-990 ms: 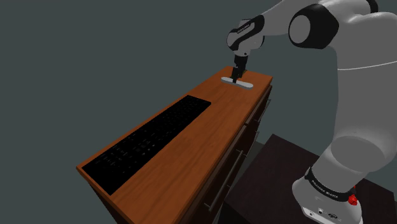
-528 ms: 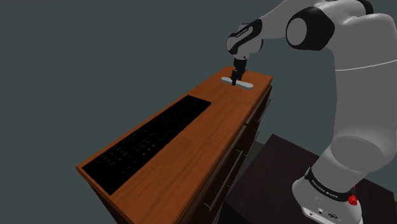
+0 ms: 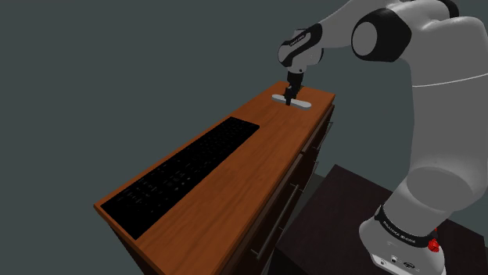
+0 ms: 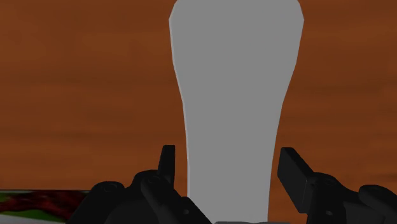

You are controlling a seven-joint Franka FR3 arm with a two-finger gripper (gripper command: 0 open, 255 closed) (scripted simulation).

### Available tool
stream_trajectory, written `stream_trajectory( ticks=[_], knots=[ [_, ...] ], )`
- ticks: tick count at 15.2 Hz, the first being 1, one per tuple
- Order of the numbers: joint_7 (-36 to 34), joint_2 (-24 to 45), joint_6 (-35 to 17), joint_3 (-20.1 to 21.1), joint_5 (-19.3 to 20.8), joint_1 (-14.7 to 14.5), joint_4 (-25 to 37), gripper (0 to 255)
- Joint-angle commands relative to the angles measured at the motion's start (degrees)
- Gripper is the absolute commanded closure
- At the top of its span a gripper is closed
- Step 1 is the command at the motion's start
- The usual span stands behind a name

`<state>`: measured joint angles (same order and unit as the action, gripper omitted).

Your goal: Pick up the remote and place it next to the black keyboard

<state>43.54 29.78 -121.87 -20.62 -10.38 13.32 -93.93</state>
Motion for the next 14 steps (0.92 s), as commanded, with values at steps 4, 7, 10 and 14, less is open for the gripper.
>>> stream_trajectory(
  ticks=[4, 7, 10, 14],
  knots=[
    [0.0, 0.0, 0.0, 0.0, 0.0, 0.0, 0.0, 255],
    [-0.1, -0.4, 0.6, -0.1, 0.1, 0.0, 0.3, 255],
    [-0.3, -1.3, 2.4, -0.3, 0.6, -0.2, 1.2, 255],
    [-0.6, -2.5, 4.9, -0.6, 1.1, -0.3, 2.6, 255]
  ],
)
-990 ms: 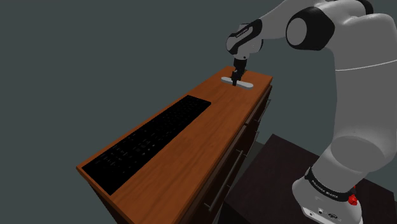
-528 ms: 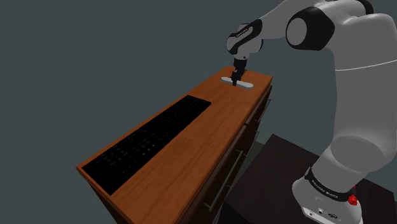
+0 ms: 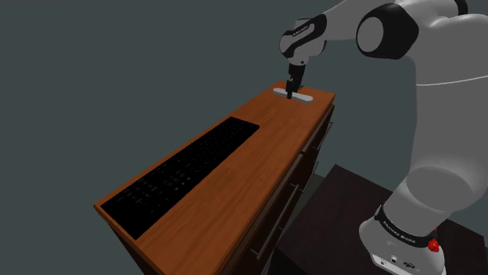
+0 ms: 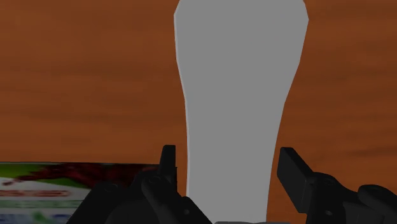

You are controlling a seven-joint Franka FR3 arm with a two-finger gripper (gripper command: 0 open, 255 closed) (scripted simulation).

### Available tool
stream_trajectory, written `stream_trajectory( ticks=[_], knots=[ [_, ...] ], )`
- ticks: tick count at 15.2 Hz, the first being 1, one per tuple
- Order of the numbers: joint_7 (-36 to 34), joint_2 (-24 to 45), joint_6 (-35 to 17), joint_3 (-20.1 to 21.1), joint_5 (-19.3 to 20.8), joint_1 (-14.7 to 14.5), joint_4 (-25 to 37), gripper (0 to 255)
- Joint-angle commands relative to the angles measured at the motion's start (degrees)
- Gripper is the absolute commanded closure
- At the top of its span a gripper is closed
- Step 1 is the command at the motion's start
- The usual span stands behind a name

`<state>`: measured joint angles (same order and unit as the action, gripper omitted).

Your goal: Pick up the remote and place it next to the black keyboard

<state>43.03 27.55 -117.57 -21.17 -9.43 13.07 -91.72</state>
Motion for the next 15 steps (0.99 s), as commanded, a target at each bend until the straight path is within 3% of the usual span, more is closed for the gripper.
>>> stream_trajectory(
  ticks=[1, 10, 15],
  knots=[
    [-0.2, -0.6, 1.3, -0.1, 0.2, -0.1, 0.7, 255],
    [-0.6, -2.4, 6.6, -0.6, 1.1, -0.1, 4.4, 255],
    [-6.4, -11.3, 2.5, -0.2, 4.4, -5.8, -8.1, 255]
  ],
)
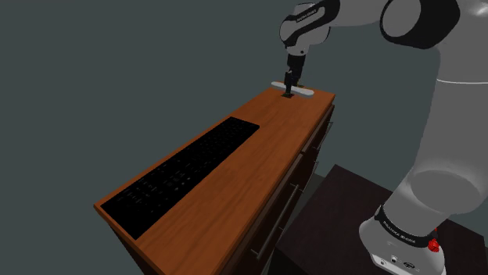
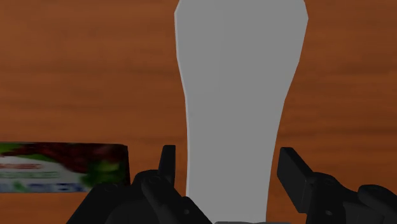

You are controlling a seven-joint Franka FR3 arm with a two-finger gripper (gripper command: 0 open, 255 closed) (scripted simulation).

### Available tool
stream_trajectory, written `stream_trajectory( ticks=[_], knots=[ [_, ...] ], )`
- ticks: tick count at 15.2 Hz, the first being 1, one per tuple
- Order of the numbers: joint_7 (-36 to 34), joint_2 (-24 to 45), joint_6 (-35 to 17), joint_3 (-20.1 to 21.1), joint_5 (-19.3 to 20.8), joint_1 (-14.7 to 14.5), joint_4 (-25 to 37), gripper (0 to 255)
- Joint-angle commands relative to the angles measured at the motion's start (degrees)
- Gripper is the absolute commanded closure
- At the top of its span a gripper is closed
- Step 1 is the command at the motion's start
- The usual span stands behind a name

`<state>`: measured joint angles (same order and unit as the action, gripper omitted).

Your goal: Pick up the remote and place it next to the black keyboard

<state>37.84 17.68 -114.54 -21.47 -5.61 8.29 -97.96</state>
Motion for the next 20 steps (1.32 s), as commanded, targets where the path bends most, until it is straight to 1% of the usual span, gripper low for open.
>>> stream_trajectory(
  ticks=[1, 5, 10, 15, 20],
  knots=[
    [-2.5, -3.0, -1.2, 0.4, 1.2, -2.0, -4.0, 255],
    [-8.0, -9.1, -3.3, 1.6, 3.8, -5.6, -11.7, 255],
    [-15.3, -15.6, -4.9, 4.0, 6.4, -9.4, -19.6, 255],
    [-22.7, -20.9, -5.8, 7.3, 8.0, -12.7, -25.8, 255],
    [-30.0, -25.0, -6.1, 11.2, 8.5, -15.8, -30.3, 255]
  ],
)
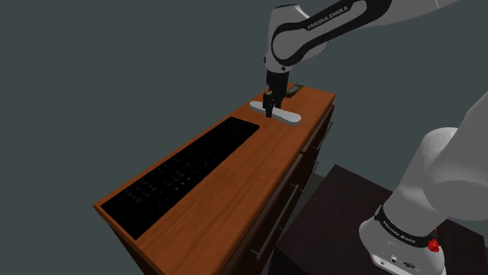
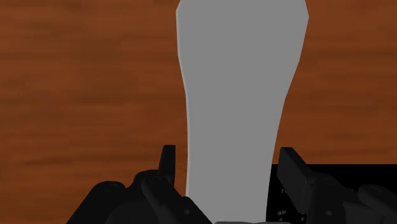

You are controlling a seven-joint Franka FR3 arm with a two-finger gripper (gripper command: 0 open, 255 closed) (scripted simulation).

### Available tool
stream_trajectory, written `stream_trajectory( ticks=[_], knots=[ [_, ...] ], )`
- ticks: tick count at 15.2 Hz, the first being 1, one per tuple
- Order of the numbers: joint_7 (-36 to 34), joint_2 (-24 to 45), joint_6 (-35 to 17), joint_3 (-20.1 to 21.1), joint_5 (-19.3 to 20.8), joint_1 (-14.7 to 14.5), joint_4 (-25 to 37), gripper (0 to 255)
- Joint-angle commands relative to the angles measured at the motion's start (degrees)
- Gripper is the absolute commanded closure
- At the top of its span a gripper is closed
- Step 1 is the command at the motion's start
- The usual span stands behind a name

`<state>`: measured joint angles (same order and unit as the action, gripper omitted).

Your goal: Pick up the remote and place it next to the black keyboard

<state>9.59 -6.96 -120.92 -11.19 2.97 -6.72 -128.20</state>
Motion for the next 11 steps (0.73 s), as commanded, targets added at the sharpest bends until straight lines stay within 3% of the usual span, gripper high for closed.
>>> stream_trajectory(
  ticks=[1, 11],
  knots=[
    [-3.2, -1.0, 0.3, 1.8, -0.1, -1.4, -0.8, 255],
    [-17.5, -4.3, 0.4, 10.4, -1.6, -7.8, -4.3, 255]
  ],
)
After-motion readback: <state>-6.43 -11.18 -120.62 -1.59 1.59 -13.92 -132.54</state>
